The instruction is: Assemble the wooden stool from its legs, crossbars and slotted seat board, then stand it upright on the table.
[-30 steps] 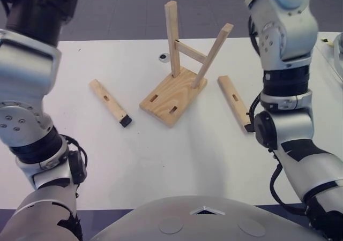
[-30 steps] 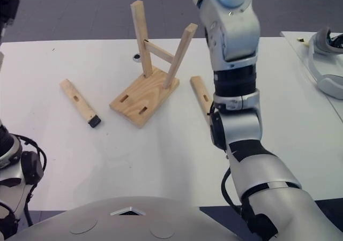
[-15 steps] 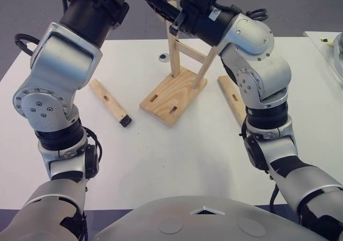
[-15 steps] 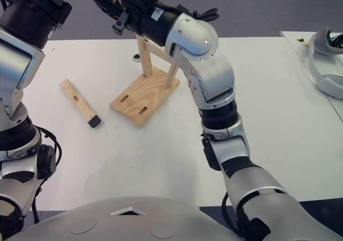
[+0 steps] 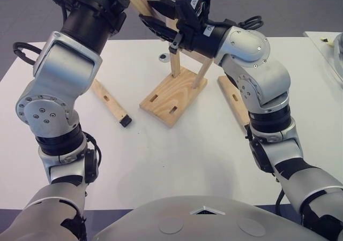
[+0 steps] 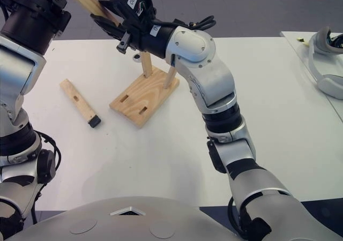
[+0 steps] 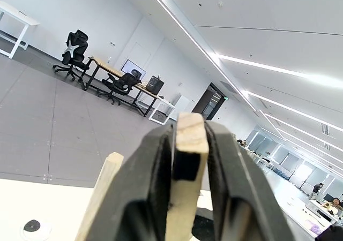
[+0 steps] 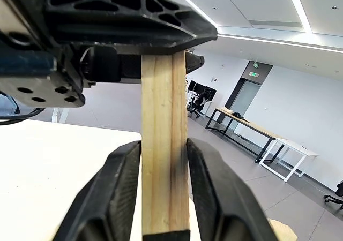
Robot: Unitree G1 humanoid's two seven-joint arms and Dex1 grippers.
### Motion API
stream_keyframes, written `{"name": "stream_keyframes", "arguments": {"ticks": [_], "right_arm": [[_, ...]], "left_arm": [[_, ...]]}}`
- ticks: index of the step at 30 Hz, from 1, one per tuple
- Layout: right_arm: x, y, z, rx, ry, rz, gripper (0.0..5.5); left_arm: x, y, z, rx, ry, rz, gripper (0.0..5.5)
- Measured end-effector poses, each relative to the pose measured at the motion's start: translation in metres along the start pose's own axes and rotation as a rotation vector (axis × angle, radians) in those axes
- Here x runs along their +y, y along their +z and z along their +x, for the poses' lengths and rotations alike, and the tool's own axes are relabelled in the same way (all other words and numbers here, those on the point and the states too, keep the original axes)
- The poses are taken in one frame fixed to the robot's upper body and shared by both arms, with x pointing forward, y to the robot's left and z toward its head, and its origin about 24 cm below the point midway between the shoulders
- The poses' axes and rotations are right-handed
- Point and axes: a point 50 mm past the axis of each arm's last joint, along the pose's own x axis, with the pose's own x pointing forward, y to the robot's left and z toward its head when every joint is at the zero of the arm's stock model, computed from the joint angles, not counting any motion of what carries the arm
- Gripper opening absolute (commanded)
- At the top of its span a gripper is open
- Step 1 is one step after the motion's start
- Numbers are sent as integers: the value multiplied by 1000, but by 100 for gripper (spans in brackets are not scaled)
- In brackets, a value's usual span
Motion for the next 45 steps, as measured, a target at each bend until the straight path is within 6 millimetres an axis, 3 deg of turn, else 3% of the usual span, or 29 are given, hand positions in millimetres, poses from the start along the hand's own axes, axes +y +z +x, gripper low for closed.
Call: {"name": "stream_keyframes", "arguments": {"ticks": [6, 7, 12, 15, 20, 23, 28, 33, 40, 45], "right_arm": [[2, -1, 1, 1, 16, 70, 134], [3, -2, 2, 4, 22, 138, 171], [5, -9, 2, 36, 18, 256, 259], [4, -18, -2, 72, -7, 293, 260], [5, -21, -3, 87, -21, 290, 260], [5, -22, -3, 93, -28, 289, 260], [10, -34, -5, 154, -12, 295, 260], [35, -100, -17, 446, 87, 80, 260], [34, -105, -14, 434, 66, 46, 260], [32, -101, -11, 409, 41, 54, 260]], "left_arm": [[7, 0, -4, 1, 30, 2, 41], [9, 0, -4, 5, 36, 4, 41], [17, -1, -13, 6, 80, 33, 41], [53, 10, -42, -14, 286, 202, 41], [128, 20, -123, 2, 748, 459, 41], [150, 14, -140, -36, 858, 456, 41], [163, -1, -139, -90, 892, 395, 41], [163, -4, -132, -120, 895, 397, 41], [168, -14, -94, -132, 839, 369, 41], [185, -35, -95, -87, 903, 344, 41]]}}
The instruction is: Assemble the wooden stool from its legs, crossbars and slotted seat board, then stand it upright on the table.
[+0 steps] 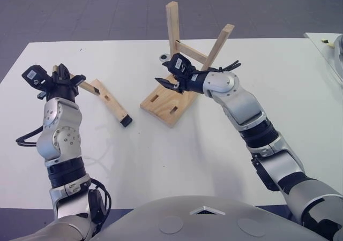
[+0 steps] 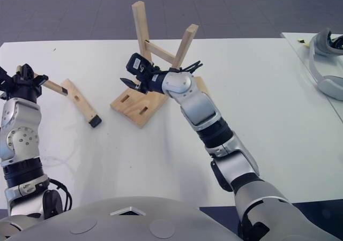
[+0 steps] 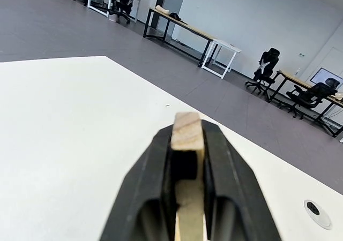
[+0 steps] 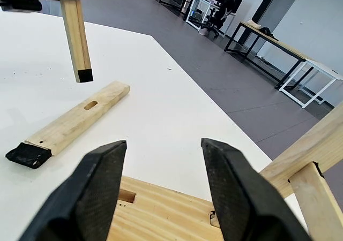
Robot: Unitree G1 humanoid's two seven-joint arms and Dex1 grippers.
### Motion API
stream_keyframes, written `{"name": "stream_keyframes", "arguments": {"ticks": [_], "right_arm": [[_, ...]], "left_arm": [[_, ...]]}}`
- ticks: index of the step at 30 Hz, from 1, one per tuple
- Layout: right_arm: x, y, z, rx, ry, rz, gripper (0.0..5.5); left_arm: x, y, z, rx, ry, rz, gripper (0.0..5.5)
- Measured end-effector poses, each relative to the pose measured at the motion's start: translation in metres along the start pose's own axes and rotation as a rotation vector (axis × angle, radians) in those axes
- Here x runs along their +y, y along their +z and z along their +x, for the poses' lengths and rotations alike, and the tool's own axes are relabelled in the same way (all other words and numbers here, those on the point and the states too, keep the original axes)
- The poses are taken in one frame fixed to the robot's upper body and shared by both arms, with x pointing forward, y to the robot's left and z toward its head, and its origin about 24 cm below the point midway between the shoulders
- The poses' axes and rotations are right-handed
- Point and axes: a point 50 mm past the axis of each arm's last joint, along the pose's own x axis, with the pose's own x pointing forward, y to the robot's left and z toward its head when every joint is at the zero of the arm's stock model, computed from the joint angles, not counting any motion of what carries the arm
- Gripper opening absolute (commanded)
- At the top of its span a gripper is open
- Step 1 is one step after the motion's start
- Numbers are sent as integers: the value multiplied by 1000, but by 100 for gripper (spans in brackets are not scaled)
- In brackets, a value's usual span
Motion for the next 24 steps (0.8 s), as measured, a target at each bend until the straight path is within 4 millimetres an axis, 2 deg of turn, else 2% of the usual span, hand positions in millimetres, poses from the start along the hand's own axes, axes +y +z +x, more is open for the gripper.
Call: {"name": "stream_keyframes", "arguments": {"ticks": [6, 16, 24], "right_arm": [[-1, -1, 0, 4, -9, 0, 260], [-6, -2, -1, 12, -37, -6, 260], [-9, -1, -2, -1, -56, 8, 260]], "left_arm": [[4, -19, 4, 40, 47, -25, 41], [-4, -21, 6, 32, 32, -32, 41], [-2, -27, 7, 13, 109, -13, 41]]}}
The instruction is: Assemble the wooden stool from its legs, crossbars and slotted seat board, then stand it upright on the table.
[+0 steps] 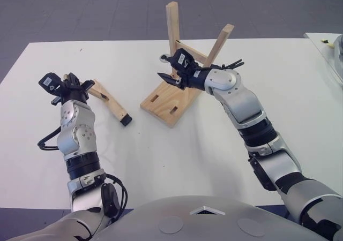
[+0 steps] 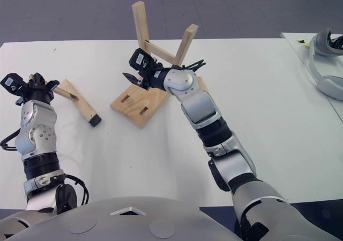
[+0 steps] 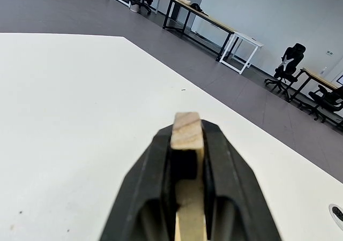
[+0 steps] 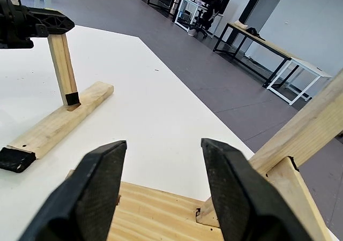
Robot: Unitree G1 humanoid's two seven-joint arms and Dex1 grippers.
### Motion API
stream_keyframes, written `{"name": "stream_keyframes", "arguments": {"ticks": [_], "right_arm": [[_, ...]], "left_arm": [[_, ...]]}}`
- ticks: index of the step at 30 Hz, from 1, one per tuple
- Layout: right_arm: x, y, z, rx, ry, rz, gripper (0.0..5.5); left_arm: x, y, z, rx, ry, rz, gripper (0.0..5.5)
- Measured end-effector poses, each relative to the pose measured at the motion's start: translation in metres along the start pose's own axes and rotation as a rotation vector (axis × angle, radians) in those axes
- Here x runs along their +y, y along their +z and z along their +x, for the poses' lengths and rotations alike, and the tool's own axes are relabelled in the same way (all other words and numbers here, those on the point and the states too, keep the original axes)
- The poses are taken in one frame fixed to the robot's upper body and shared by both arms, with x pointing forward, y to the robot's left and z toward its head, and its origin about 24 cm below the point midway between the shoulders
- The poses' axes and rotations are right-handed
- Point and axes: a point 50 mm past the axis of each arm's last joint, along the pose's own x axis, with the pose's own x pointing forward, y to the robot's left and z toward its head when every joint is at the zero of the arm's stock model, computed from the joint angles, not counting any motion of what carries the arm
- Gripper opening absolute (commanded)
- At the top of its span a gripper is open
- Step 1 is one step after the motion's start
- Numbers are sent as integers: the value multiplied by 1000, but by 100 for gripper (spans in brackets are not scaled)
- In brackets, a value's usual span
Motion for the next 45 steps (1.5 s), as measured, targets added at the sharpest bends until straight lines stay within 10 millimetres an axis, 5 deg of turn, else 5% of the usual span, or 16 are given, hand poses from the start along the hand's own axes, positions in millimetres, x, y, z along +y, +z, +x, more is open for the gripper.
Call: {"name": "stream_keyframes", "arguments": {"ticks": [18, 28, 39, 45], "right_arm": [[-2, 1, 1, 0, -33, 22, 260], [-3, 0, 0, 7, -51, 29, 260], [20, -8, 0, 7, 135, -17, 260], [18, -9, -1, 16, 126, -18, 260]], "left_arm": [[-28, -14, -14, 11, -15, 65, 41], [9, -1, -40, 66, -406, 697, 41], [28, 5, -53, 57, -332, 649, 41], [62, 38, -62, 52, -126, 566, 41]]}}
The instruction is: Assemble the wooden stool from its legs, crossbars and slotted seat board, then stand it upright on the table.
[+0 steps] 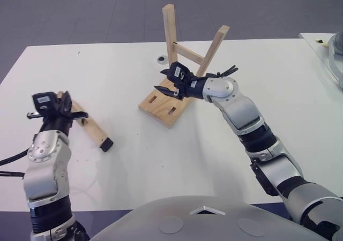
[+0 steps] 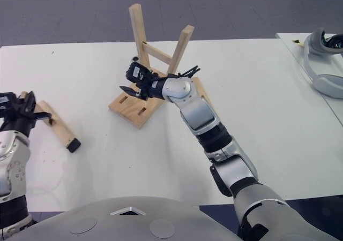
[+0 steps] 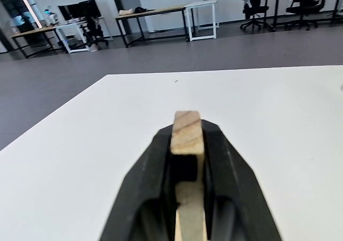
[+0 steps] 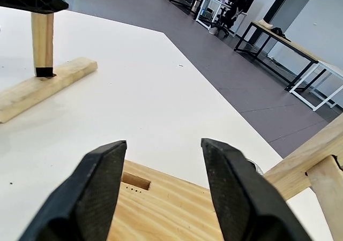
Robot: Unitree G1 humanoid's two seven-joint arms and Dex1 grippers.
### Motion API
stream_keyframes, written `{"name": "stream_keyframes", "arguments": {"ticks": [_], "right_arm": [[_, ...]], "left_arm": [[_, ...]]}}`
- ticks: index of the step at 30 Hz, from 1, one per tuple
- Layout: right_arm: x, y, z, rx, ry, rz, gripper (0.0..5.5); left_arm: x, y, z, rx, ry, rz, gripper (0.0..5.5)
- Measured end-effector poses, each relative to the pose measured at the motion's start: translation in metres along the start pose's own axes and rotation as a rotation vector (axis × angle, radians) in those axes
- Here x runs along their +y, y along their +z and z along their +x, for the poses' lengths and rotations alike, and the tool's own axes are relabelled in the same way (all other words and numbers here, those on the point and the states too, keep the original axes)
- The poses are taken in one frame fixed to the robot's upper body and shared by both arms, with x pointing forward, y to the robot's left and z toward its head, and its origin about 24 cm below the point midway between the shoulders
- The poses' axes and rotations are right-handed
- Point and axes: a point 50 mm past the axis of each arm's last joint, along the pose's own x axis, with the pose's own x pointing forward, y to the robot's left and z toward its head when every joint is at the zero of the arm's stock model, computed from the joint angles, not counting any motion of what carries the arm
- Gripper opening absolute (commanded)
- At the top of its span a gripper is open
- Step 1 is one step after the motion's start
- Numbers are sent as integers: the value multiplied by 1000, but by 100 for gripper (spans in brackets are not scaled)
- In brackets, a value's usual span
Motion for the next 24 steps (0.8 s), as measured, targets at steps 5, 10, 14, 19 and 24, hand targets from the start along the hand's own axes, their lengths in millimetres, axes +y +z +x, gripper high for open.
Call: {"name": "stream_keyframes", "arguments": {"ticks": [5, 10, 14, 19, 24], "right_arm": [[-1, -1, 0, 11, -11, 6, 260], [-2, -3, -1, 27, -22, 0, 260], [-3, -3, -1, 32, -30, 0, 260], [-2, -1, 1, 25, -33, 4, 260], [-2, -1, 1, 20, -33, 3, 260]], "left_arm": [[20, 37, -6, -138, 164, -96, 41], [32, 26, -15, -138, 362, -373, 41], [30, 1, -28, -38, 386, -432, 41], [42, -26, -33, 39, 428, -347, 41], [66, -37, -2, -36, 425, -133, 41]]}}
